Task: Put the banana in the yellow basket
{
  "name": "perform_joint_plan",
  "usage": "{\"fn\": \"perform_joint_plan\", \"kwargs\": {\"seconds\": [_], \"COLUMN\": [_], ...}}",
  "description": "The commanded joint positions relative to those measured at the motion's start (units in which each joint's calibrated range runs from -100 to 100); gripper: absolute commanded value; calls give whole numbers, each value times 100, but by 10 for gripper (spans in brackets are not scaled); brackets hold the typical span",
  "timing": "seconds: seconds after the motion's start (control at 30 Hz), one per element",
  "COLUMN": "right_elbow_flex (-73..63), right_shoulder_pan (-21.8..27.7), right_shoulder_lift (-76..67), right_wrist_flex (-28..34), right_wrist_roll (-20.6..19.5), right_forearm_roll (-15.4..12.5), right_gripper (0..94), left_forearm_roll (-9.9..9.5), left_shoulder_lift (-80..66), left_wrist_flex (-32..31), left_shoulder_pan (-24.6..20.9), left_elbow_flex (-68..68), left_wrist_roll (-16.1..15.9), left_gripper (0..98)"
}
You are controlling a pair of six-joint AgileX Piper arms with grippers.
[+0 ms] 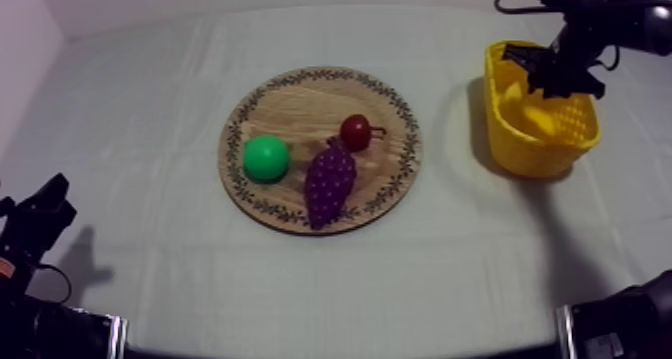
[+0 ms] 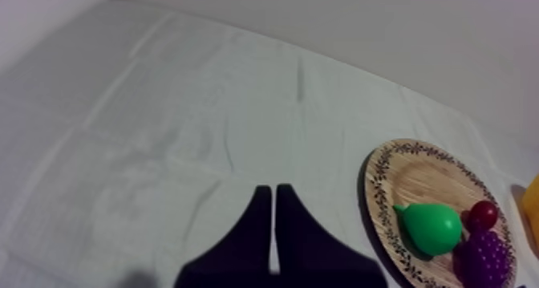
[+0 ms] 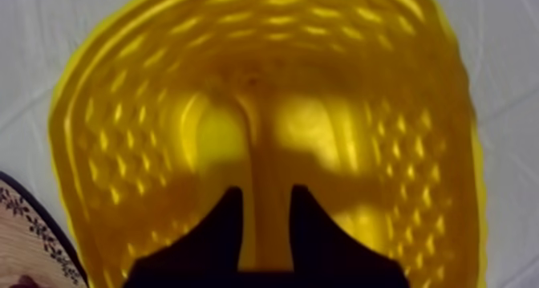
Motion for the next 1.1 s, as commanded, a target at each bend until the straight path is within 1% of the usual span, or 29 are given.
{"fn": "perform_joint_plan", "kwargs": {"seconds": [0.0, 0.07, 0.13, 0.2, 0.23, 0.33, 0.4, 0.47, 0.57, 0.7, 0.73, 0.8, 0.87, 0.93, 1.0, 1.03, 1.07], "right_elbow_flex": [-54, -177, -314, -408, -431, -336, -55, 410, 1335, 2590, 2878, 3442, 3982, 4504, 5020, 5266, 5495], "right_shoulder_pan": [72, 171, 263, 314, 327, 346, 384, 437, 510, 552, 579, 645, 689, 714, 716, 707, 691], "right_shoulder_lift": [-57, -121, -196, -300, -365, -667, -1012, -1478, -2347, -3533, -3795, -4307, -4823, -5364, -5916, -6181, -6438], "right_wrist_flex": [-84, -109, -111, -112, -116, -213, -465, -848, -1453, -1949, -2062, -2295, -2475, -2612, -2723, -2769, -2803], "right_wrist_roll": [105, 348, 612, 762, 780, 671, 543, 374, -36, -672, -791, -928, -963, -922, -786, -679, -516], "right_forearm_roll": [-107, -328, -554, -652, -644, -489, -346, -158, 310, 1033, 1173, 1354, 1443, 1459, 1379, 1292, 1142], "right_gripper": [91, 49, 27, 16, 13, 8, 7, 6, 6, 6, 6, 6, 6, 6, 6, 6, 6], "left_forearm_roll": [-2, -2, -2, -2, -2, -2, -2, -2, -2, -2, -2, -2, -2, -2, -2, -2, -2], "left_shoulder_lift": [-3, -3, -3, -3, -3, -3, -3, -3, -3, -3, -3, -3, -3, -3, -3, -3, -3], "left_wrist_flex": [0, 0, 0, 0, 0, 0, 0, 0, 0, 0, 0, 0, 0, 0, 0, 0, 0], "left_shoulder_pan": [0, 0, 0, 0, 0, 0, 0, 0, 0, 0, 0, 0, 0, 0, 0, 0, 0], "left_elbow_flex": [3, 3, 3, 3, 3, 3, 3, 3, 3, 3, 3, 3, 3, 3, 3, 3, 3], "left_wrist_roll": [-1, -1, -1, -1, -1, -1, -1, -1, -1, 2, 2, 1, 2, 1, 2, 3, 2], "left_gripper": [1, 1, 1, 1, 1, 1, 1, 1, 1, 1, 1, 1, 1, 1, 1, 1, 1]}}
